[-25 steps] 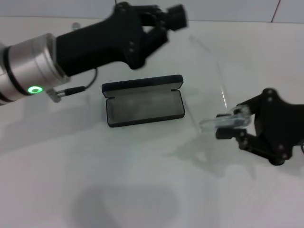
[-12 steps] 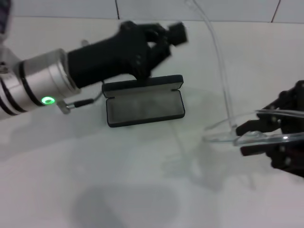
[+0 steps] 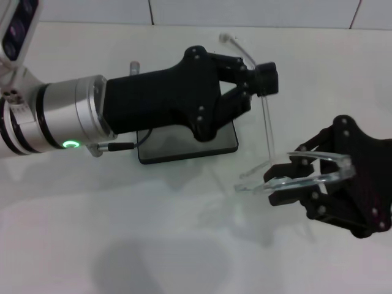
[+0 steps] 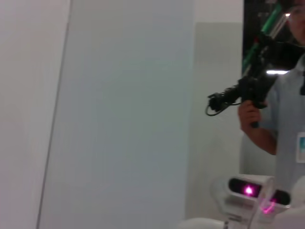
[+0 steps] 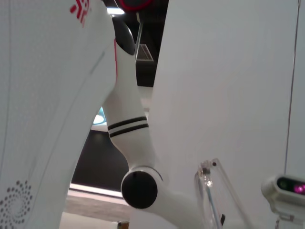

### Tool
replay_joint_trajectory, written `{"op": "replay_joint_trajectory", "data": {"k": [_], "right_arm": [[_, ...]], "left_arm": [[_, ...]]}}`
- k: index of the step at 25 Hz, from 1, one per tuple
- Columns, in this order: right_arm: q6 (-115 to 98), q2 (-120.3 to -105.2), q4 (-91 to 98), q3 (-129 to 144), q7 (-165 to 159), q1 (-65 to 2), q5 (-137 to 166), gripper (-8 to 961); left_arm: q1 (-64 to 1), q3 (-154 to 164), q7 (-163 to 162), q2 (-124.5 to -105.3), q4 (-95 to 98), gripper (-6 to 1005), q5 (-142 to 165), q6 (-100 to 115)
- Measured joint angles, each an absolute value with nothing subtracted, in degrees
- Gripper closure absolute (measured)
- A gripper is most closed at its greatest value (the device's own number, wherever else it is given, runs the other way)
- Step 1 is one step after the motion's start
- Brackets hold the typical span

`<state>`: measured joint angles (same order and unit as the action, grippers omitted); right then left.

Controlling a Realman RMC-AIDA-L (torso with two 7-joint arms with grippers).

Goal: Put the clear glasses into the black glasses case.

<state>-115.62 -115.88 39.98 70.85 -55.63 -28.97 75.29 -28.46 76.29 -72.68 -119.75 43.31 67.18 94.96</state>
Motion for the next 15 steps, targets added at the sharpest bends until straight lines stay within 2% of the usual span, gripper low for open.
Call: {"op": "replay_joint_trajectory", "data": {"k": [15], "right_arm": [[-113.42, -115.85, 39.90, 70.84, -55.71, -28.46, 75.18, 817]], "left_arm": [[-28.08, 76.78, -72.35, -119.88, 43.49, 936, 66.68, 99.30]]}}
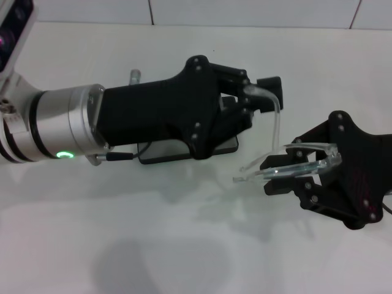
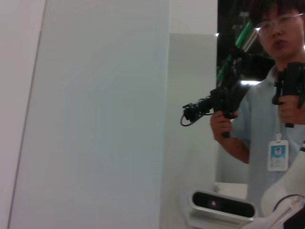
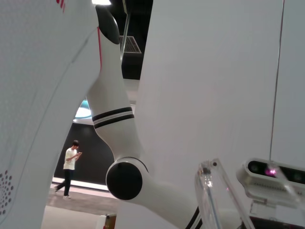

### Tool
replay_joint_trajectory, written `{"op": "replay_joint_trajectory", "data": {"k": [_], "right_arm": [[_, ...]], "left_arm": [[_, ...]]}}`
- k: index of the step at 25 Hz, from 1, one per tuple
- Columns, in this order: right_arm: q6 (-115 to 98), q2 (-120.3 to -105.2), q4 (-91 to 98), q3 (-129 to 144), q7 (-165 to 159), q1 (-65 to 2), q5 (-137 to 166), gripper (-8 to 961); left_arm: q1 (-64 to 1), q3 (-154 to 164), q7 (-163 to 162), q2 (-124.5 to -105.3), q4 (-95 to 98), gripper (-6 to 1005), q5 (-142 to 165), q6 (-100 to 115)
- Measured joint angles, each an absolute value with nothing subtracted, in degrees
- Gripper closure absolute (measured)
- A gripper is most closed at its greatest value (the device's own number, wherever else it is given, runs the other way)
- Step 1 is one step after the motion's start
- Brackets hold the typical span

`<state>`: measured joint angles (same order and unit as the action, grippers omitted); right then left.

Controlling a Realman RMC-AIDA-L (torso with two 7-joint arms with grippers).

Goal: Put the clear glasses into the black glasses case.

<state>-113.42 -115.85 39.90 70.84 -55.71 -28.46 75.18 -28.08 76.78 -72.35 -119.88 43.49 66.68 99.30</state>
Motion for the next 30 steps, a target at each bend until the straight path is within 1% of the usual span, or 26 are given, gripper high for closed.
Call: {"op": "replay_joint_trajectory", "data": {"k": [15, 20, 23, 27, 28, 30], "right_arm": [[-111.65, -115.84, 39.90, 70.87, -55.72, -28.48, 74.90, 811], [-111.43, -115.75, 40.13, 71.16, -56.67, -28.54, 75.14, 809], [-110.31, -115.32, 40.73, 70.79, -59.46, -28.54, 75.53, 808], [-108.16, -114.74, 42.36, 69.48, -63.79, -28.50, 76.59, 807], [-104.25, -114.08, 46.49, 68.47, -71.75, -28.66, 79.06, 806], [-100.05, -113.59, 51.33, 68.17, -79.59, -29.27, 82.72, 806]], "left_arm": [[-26.11, 79.87, -72.70, -119.69, 47.88, 936, 66.62, 99.83], [-24.42, 75.13, -72.23, -119.73, 48.60, 936, 66.31, 99.42], [-23.00, 69.35, -72.80, -119.54, 48.35, 936, 66.59, 98.86], [-19.33, 63.25, -72.89, -119.25, 48.30, 936, 67.85, 98.74], [-18.18, 62.10, -72.89, -119.18, 48.40, 936, 68.40, 98.72], [-16.01, 60.55, -72.91, -119.10, 48.58, 936, 69.48, 98.71]]}}
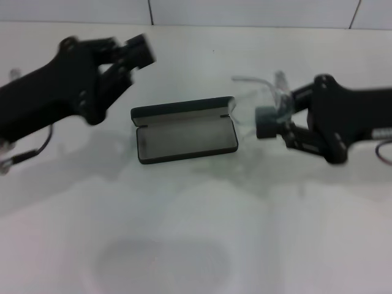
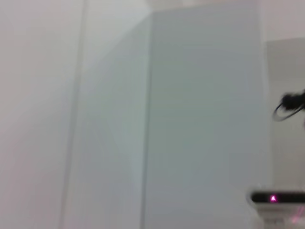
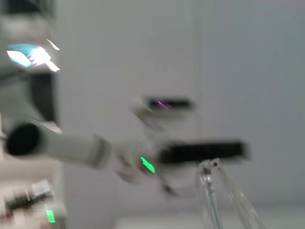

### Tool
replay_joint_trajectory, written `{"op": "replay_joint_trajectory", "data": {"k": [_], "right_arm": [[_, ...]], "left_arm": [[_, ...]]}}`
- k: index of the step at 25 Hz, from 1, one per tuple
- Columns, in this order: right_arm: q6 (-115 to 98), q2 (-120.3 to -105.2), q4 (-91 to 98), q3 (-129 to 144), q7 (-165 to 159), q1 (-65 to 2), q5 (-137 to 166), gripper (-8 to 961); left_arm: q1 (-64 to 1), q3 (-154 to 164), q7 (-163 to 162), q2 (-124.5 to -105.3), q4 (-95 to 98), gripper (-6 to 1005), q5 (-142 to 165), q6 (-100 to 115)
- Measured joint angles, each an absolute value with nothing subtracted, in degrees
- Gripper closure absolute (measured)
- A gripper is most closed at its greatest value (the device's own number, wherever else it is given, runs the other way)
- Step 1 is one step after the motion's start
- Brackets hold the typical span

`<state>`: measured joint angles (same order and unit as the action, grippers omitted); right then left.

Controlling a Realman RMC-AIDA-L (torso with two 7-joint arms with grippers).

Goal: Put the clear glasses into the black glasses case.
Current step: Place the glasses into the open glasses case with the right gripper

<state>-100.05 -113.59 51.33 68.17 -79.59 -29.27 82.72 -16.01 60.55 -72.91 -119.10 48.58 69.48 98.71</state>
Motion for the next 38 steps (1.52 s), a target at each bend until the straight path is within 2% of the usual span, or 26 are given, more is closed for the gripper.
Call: {"op": "replay_joint_trajectory", "data": {"k": [2, 5, 12, 13, 16, 19, 23, 38], "right_arm": [[-95.44, -113.31, 57.63, 68.09, -90.53, -31.00, 89.03, 805], [-91.85, -113.10, 65.54, 68.00, -105.75, -37.20, 101.61, 804], [-97.32, -112.74, 61.51, 67.87, -122.64, -59.88, 125.95, 801], [-98.07, -113.00, 59.23, 67.84, -123.35, -63.17, 128.48, 801], [-98.92, -115.08, 52.24, 68.05, -123.86, -71.46, 137.19, 800], [-98.22, -116.05, 47.76, 70.23, -123.97, -75.84, 140.11, 798], [-93.78, -116.14, 44.98, 76.32, -124.72, -77.14, 138.24, 797], [-79.79, -116.20, 39.38, 92.62, -127.52, -75.73, 128.12, 791]], "left_arm": [[-13.96, 59.69, -72.91, -119.06, 48.57, 936, 70.42, 98.72], [-11.97, 59.36, -72.91, -118.91, 48.56, 935, 71.24, 98.75], [-10.51, 59.71, -72.95, -119.21, 48.74, 934, 73.25, 98.98], [-10.22, 59.71, -72.96, -119.23, 49.13, 934, 73.75, 99.00], [-8.88, 59.53, -73.06, -118.92, 50.74, 934, 75.81, 99.19], [-7.04, 59.28, -73.23, -118.05, 52.17, 933, 77.82, 99.65], [-5.03, 57.98, -73.23, -117.10, 52.00, 933, 78.49, 99.69], [-4.48, 55.63, -73.22, -117.71, 52.01, 932, 80.36, 99.76]]}}
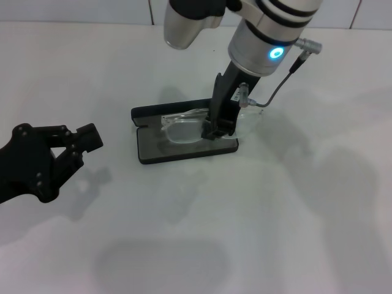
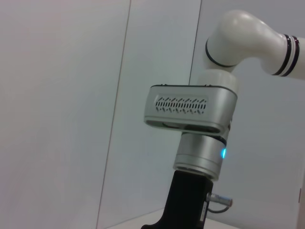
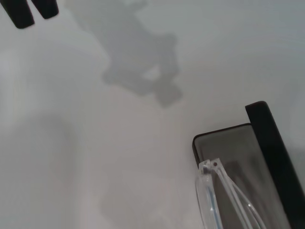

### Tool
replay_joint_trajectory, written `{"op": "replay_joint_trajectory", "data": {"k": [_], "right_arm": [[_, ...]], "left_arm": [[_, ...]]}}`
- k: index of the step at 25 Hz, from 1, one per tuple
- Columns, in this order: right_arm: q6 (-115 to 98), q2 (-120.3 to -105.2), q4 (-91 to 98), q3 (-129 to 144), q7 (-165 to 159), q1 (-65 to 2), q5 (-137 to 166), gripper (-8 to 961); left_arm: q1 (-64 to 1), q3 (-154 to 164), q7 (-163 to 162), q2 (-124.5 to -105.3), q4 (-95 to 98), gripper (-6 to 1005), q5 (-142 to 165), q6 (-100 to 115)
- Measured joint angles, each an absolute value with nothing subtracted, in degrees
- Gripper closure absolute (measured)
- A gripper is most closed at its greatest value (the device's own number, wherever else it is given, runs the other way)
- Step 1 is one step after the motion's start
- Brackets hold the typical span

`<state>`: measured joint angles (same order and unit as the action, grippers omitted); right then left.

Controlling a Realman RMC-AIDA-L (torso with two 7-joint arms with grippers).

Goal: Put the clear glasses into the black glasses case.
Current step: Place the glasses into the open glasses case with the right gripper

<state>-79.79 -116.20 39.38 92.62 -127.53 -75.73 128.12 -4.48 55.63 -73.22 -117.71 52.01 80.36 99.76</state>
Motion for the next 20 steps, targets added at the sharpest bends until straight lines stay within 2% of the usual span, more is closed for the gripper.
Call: {"op": "replay_joint_trajectory", "data": {"k": [20], "right_arm": [[-69.88, -116.19, 39.28, 102.94, -129.37, -72.88, 123.61, 783]], "left_arm": [[-4.48, 55.63, -72.88, -117.96, 51.56, 933, 80.68, 99.76]]}}
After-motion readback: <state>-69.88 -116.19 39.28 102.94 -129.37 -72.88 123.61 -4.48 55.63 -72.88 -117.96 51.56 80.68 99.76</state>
